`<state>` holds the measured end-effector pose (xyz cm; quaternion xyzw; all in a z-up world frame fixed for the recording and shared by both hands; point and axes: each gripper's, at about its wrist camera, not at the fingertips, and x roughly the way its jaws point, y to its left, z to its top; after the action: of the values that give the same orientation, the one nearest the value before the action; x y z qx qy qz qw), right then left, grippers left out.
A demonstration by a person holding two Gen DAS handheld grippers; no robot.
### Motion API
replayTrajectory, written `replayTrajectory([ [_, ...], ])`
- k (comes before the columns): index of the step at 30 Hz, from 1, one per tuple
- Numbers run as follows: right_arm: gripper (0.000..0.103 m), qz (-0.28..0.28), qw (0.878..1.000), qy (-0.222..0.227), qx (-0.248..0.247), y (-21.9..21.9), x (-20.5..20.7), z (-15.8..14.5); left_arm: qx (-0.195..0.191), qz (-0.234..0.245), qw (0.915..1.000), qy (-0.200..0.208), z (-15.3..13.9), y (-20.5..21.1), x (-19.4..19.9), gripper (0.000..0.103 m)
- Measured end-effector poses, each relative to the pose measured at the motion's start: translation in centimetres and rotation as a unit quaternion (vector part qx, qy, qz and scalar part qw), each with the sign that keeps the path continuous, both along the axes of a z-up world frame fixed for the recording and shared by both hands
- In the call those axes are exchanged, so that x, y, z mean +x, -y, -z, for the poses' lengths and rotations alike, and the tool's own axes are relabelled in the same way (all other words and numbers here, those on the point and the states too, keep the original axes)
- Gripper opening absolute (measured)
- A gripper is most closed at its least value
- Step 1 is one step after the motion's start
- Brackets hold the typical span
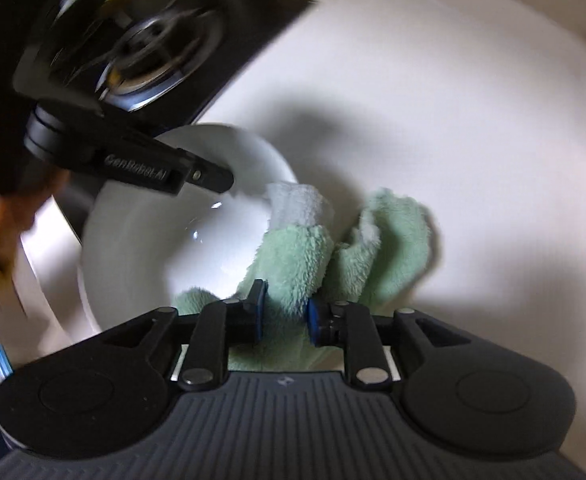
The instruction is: Clean bowl
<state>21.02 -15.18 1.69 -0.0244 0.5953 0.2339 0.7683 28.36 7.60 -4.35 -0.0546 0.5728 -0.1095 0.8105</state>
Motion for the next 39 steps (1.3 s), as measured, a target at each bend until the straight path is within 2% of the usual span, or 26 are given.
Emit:
replayTrajectory([
  [2,0.020,0.073,0.997,-0.021,0.028,1.2,-0.6,0.3,0.013,-0.036,0.9992,0.013,0.0,0.2,-1.1,0.043],
  [4,0.019,0.092,0.995,-0.032,0.038,1.6,-0.1,0.7,0.033,-0.042,0.9985,0.011,0.2,0.5,-1.9,0.038],
  [7,0.017,-0.035,0.999,0.003,-0.020,-0.2,1.3,0.7,0.067,0.008,0.9977,0.000,0.2,1.1,-2.3,0.027],
  [9,0.017,-0.139,0.987,0.041,-0.065,-1.7,1.2,0.4,0.086,0.066,0.9941,-0.010,0.2,1.3,-2.2,0.023],
  [10,0.017,-0.195,0.975,0.059,-0.088,-2.4,1.2,0.2,0.089,0.084,0.9924,-0.011,0.2,1.3,-2.0,0.023],
  [12,0.019,-0.318,0.936,0.084,-0.125,-3.5,1.0,-0.1,0.102,0.131,0.9861,-0.008,-0.4,1.7,-1.2,0.021],
  [14,0.019,-0.406,0.898,0.105,-0.135,-4.0,0.7,-0.3,0.102,0.175,0.9793,-0.008,-0.4,2.6,0.2,0.021],
  [16,0.020,-0.472,0.862,0.123,-0.141,-4.3,0.4,-0.5,0.104,0.206,0.9729,-0.020,-0.3,3.4,1.2,0.021],
  [17,0.020,-0.511,0.836,0.135,-0.148,-4.7,0.2,-0.6,0.112,0.223,0.9679,-0.030,-0.1,4.2,1.9,0.021],
  [19,0.021,-0.556,0.803,0.145,-0.158,-5.4,0.1,-0.4,0.134,0.249,0.9579,-0.047,0.4,5.6,3.0,0.021],
  [21,0.022,-0.566,0.797,0.146,-0.149,-5.8,0.6,-0.2,0.146,0.260,0.9530,-0.052,0.9,6.4,3.6,0.022],
  [22,0.022,-0.562,0.801,0.145,-0.144,-5.6,0.7,-0.1,0.144,0.255,0.9547,-0.053,1.0,6.4,3.7,0.022],
  [24,0.022,-0.529,0.827,0.139,-0.128,-4.9,1.0,-0.2,0.108,0.207,0.9715,-0.042,1.2,5.3,3.9,0.030],
  [25,0.022,-0.493,0.851,0.133,-0.122,-4.5,1.0,-0.2,0.096,0.192,0.9762,-0.035,1.3,4.9,3.9,0.031],
  [27,0.019,-0.386,0.910,0.111,-0.103,-3.8,1.3,-0.2,0.073,0.154,0.9851,-0.020,1.7,4.0,3.7,0.034],
  [28,0.019,-0.343,0.929,0.101,-0.096,-3.7,1.4,-0.3,0.067,0.140,0.9878,-0.017,1.8,3.6,3.6,0.035],
  [30,0.019,-0.205,0.974,0.070,-0.071,-1.7,0.7,-0.6,0.047,0.105,0.9933,-0.016,1.8,2.9,3.4,0.036],
  [31,0.019,-0.144,0.987,0.054,-0.056,-0.7,0.1,-0.7,0.036,0.087,0.9954,-0.016,1.9,2.5,3.3,0.037],
  [32,0.021,-0.118,0.991,0.049,-0.049,0.0,-0.3,-0.7,0.027,0.067,0.9973,-0.017,2.0,2.0,3.3,0.038],
  [34,0.023,-0.015,0.999,0.025,-0.016,1.3,-2.5,-0.8,0.022,0.039,0.9989,-0.012,1.8,1.9,2.4,0.040],
  [36,0.024,0.083,0.996,-0.005,0.021,2.5,-3.7,-0.4,0.031,0.012,0.9994,-0.004,1.4,2.3,1.3,0.043],
  [39,0.024,0.107,0.994,-0.022,0.026,2.9,-3.0,0.6,0.048,-0.022,0.9986,-0.006,0.8,2.6,0.0,0.039],
])
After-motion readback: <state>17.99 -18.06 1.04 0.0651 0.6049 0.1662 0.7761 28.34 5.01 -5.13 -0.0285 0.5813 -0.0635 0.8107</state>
